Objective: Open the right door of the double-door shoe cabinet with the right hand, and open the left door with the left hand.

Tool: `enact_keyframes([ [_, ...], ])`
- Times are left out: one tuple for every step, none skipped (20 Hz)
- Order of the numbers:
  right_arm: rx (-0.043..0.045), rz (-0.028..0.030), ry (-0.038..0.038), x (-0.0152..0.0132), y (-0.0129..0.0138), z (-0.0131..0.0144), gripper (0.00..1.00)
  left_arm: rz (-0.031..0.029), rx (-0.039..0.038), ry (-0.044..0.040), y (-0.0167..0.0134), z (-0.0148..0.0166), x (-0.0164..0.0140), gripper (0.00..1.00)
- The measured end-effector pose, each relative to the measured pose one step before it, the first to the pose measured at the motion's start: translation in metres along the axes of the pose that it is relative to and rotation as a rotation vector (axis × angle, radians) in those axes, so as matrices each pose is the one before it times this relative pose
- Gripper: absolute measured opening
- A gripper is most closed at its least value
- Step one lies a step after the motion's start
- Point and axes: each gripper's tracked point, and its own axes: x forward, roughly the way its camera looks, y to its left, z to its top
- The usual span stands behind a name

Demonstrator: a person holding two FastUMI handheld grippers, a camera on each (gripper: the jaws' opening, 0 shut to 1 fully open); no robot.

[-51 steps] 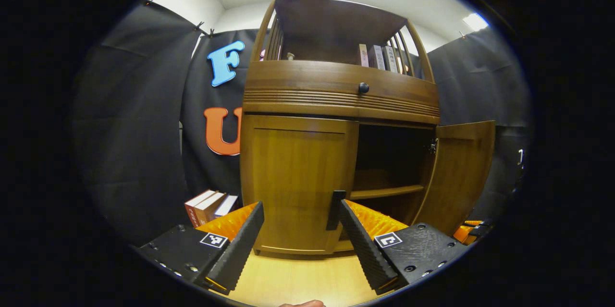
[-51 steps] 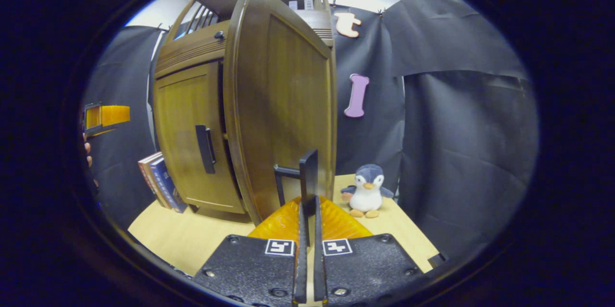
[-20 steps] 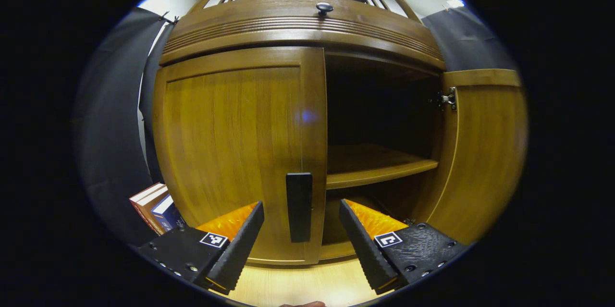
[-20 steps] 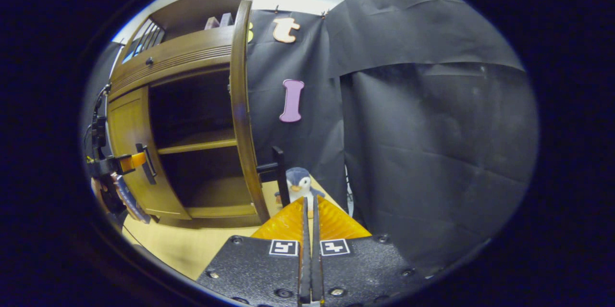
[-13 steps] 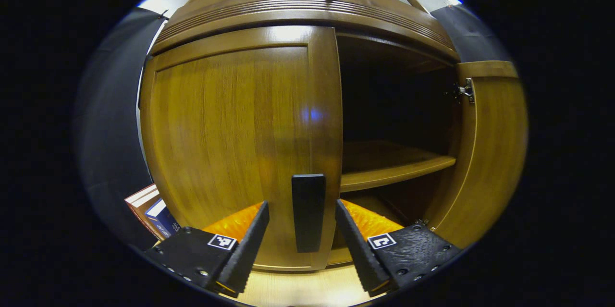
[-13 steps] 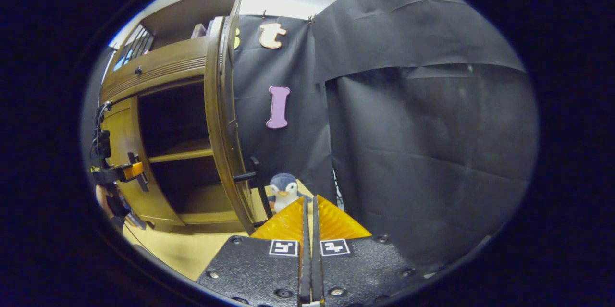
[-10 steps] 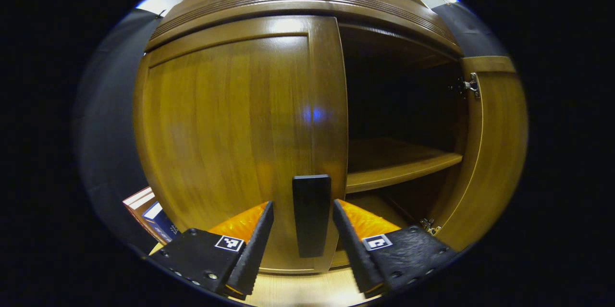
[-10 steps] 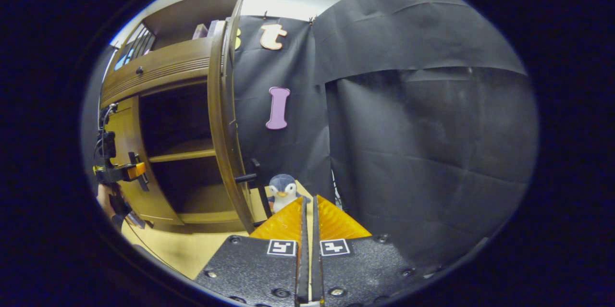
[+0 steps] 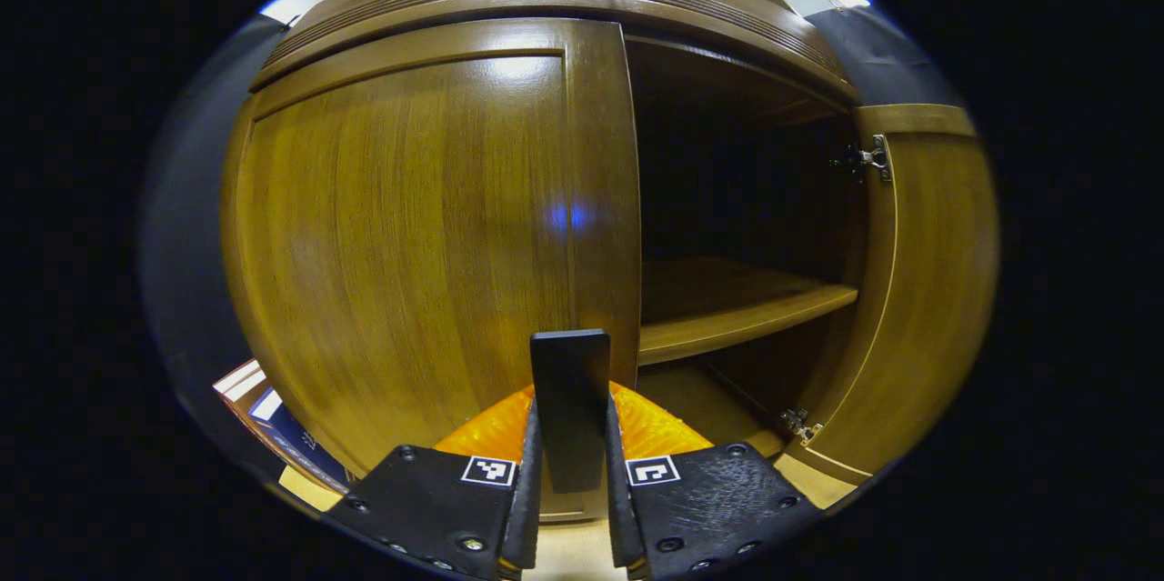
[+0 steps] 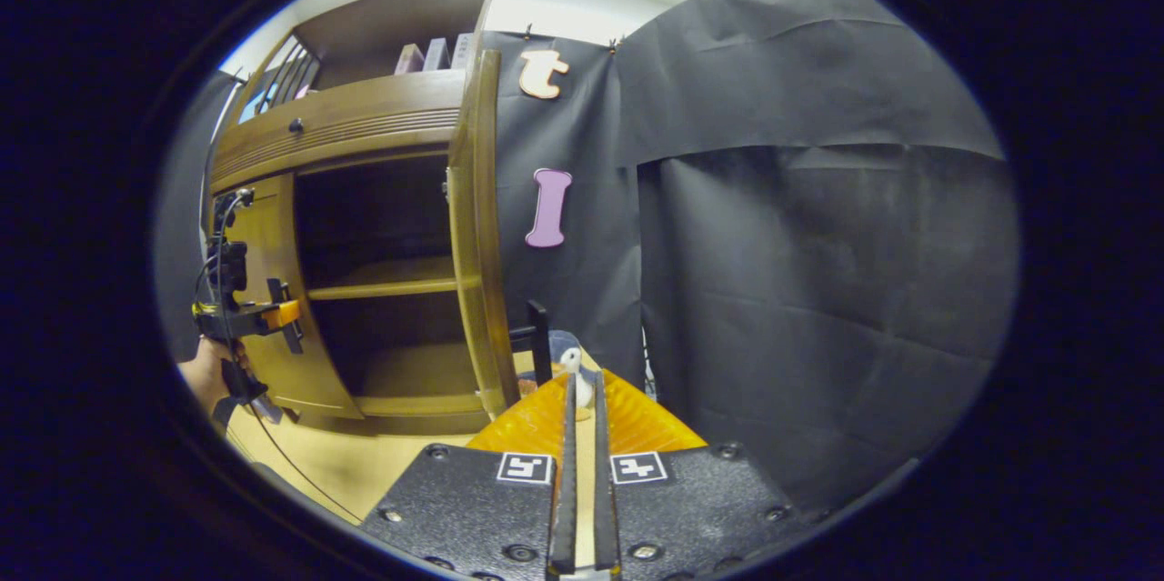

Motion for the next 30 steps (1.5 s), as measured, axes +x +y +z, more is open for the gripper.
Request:
enact_keyframes([
  [-0.00281, 0.00463, 0.00268, -0.00194, 0.00228, -0.00162, 0.12, -0.01156, -0.00881, 0.00370, -0.00098, -0.00059, -0.00031, 0.30],
  [-0.00287, 0.00261, 0.00063, -0.00138, 0.00141, -0.00135, 0.13, -0.00967, -0.00651, 0.00312, -0.00081, -0.00052, -0.00178, 0.30],
  [-0.00193, 0.00123, -0.00124, -0.00219, 0.00191, 0.00037, 0.14, -0.00470, 0.00020, 0.00313, -0.00011, -0.00085, -0.00187, 0.30],
  [-0.00011, 0.00065, -0.00193, -0.00210, 0.00129, 0.00011, 0.19, -0.00118, 0.00841, -0.00049, -0.00033, -0.00045, -0.00289, 0.20],
  [0.00144, 0.00054, -0.00181, -0.00147, 0.00188, -0.00081, 0.18, -0.00025, 0.01345, 0.00170, -0.00018, -0.00123, -0.00331, 0.30],
  [0.00182, 0.00339, -0.00058, 0.00007, 0.00258, -0.00189, 0.24, -0.00387, 0.01386, 0.00402, -0.00029, -0.00111, -0.00293, 0.30],
  [-0.00069, 0.00769, 0.00163, -0.00105, 0.00408, -0.00064, 0.23, -0.00597, 0.00764, 0.00433, -0.00016, -0.00067, -0.00348, 0.30],
  [-0.00334, 0.00780, 0.00273, -0.00071, 0.00401, -0.00177, 0.28, -0.00185, 0.00472, -0.00078, 0.00051, -0.00001, -0.00311, 0.30],
  [-0.00410, 0.00927, 0.00054, -0.00077, 0.00474, 0.00011, 0.27, -0.00931, -0.00910, 0.00179, -0.00213, -0.00015, -0.00469, 0.30],
  [-0.00453, 0.00892, -0.00197, 0.00002, 0.00388, 0.00006, 0.28, -0.00995, 0.00377, -0.00003, -0.00087, -0.00189, -0.00124, 0.23],
  [-0.00426, 0.00999, -0.00241, -0.00047, 0.00454, 0.00128, 0.28, -0.00493, 0.00441, 0.00070, 0.00135, -0.00169, -0.00691, 0.31],
  [-0.00451, 0.01175, -0.00280, 0.00017, 0.00533, 0.00042, 0.28, -0.00556, 0.00196, -0.00104, 0.00005, 0.00000, -0.00501, 0.23],
  [-0.00496, 0.01278, -0.00251, 0.00135, 0.00512, 0.00085, 0.28, -0.00630, -0.00345, -0.00033, -0.00042, -0.00049, -0.00469, 0.23],
  [-0.00545, 0.01293, -0.00209, 0.00111, 0.00577, -0.00001, 0.31, -0.00789, -0.00509, -0.00283, -0.00015, -0.00112, -0.00556, 0.23],
  [-0.00490, 0.01012, -0.00172, -0.00020, 0.00485, 0.00038, 0.31, -0.00675, -0.00566, -0.00363, 0.00023, -0.00046, -0.00527, 0.23],
  [-0.00256, 0.01316, -0.00085, -0.00030, 0.00554, 0.00126, 0.31, -0.00254, -0.00516, -0.00423, 0.00031, -0.00132, -0.00605, 0.23],
  [-0.00364, 0.01209, 0.00135, 0.00073, 0.00607, 0.00067, 0.31, 0.00178, -0.00048, 0.00271, 0.00056, -0.00113, -0.00510, 0.23],
  [-0.00409, 0.01732, 0.00159, 0.00054, 0.00605, -0.00052, 0.29, 0.00243, 0.00199, 0.00540, 0.00081, -0.00162, -0.00511, 0.23],
  [-0.00417, 0.01777, -0.00176, 0.00107, 0.00754, 0.00113, 0.29, -0.00130, -0.00232, 0.00076, 0.00039, -0.00093, -0.00411, 0.23],
  [-0.00587, 0.01697, -0.00129, 0.00051, 0.00662, 0.00240, 0.29, -0.00103, -0.00910, -0.00202, 0.00049, 0.00001, -0.00455, 0.23],
  [-0.00688, 0.01551, -0.00156, 0.00119, 0.00700, 0.00185, 0.29, -0.00109, -0.00481, -0.00091, 0.00028, -0.00100, -0.00451, 0.23],
  [-0.00757, 0.01300, -0.00115, 0.00031, 0.00547, 0.00050, 0.29, 0.00252, -0.00263, 0.00009, 0.00113, -0.00123, -0.00515, 0.23],
  [-0.00728, 0.01432, -0.00102, 0.00095, 0.00625, 0.00084, 0.29, 0.00474, 0.00309, 0.00069, 0.00143, -0.00127, -0.00553, 0.23],
  [-0.00654, 0.01174, 0.00011, 0.00114, 0.00523, -0.00039, 0.31, 0.00412, 0.01152, -0.00270, 0.00183, -0.00074, -0.00514, 0.23],
  [-0.00580, 0.01524, 0.00331, 0.00051, 0.00591, -0.00090, 0.31, 0.00408, 0.00677, 0.00034, 0.00192, -0.00127, -0.00620, 0.23],
  [-0.00478, 0.01546, 0.00525, 0.00079, 0.00627, -0.00186, 0.29, 0.00481, 0.00360, -0.00263, 0.00155, -0.00059, -0.00646, 0.23],
  [-0.00342, 0.01923, 0.00713, 0.00115, 0.00633, -0.00183, 0.31, 0.00601, -0.00097, 0.00110, 0.00168, -0.00136, -0.00632, 0.23],
  [-0.00038, 0.02188, 0.00748, 0.00250, 0.00779, -0.00163, 0.31, 0.00726, -0.00223, -0.00382, 0.00303, -0.00100, -0.00654, 0.23],
  [0.00015, 0.01611, 0.00598, 0.00174, 0.00646, -0.00020, 0.31, 0.00764, -0.00303, -0.00220, 0.00277, -0.00091, -0.00623, 0.23],
  [-0.00110, 0.01830, 0.00296, 0.00082, 0.00588, -0.00116, 0.28, 0.00679, -0.00237, -0.00354, 0.00241, -0.00091, -0.00634, 0.22],
])
